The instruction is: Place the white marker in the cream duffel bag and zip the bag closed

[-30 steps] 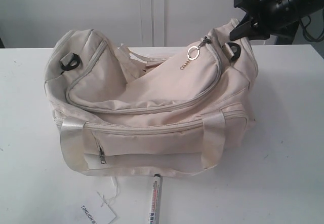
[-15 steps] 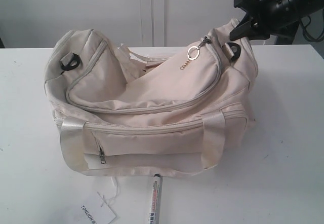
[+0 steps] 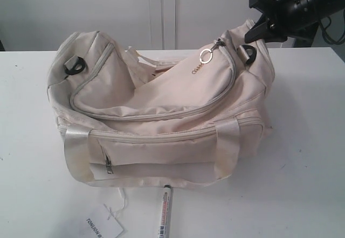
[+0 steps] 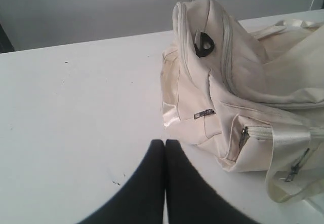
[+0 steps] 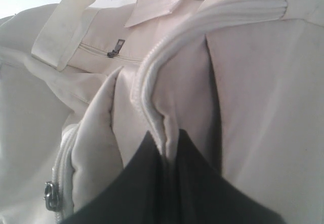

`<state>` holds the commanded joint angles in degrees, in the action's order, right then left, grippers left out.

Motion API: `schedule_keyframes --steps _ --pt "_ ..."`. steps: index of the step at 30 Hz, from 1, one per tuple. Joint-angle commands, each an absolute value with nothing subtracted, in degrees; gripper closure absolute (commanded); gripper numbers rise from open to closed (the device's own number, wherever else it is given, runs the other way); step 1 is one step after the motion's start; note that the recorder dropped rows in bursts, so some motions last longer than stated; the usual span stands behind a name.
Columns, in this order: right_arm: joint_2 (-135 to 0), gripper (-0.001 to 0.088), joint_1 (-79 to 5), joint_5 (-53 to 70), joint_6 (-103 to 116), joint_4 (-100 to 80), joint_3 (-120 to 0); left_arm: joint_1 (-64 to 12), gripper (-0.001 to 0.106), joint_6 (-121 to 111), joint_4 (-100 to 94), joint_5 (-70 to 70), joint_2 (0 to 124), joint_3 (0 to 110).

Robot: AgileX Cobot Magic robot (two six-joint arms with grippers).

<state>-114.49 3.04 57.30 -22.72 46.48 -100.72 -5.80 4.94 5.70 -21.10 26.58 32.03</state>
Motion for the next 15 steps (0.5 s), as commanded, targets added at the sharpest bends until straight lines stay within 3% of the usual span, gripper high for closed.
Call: schedule_keyframes --steps 6,15 --pt "-114.5 0.0838 3.0 57.2 -22.7 46.5 -100.7 -5.9 0.105 5.1 6.3 -23.8 38.4 39.0" --pt "-114.5 0.0838 3.0 57.2 -22.7 46.5 -100.7 -5.9 0.105 21.8 22.6 -28.8 52.6 48.8"
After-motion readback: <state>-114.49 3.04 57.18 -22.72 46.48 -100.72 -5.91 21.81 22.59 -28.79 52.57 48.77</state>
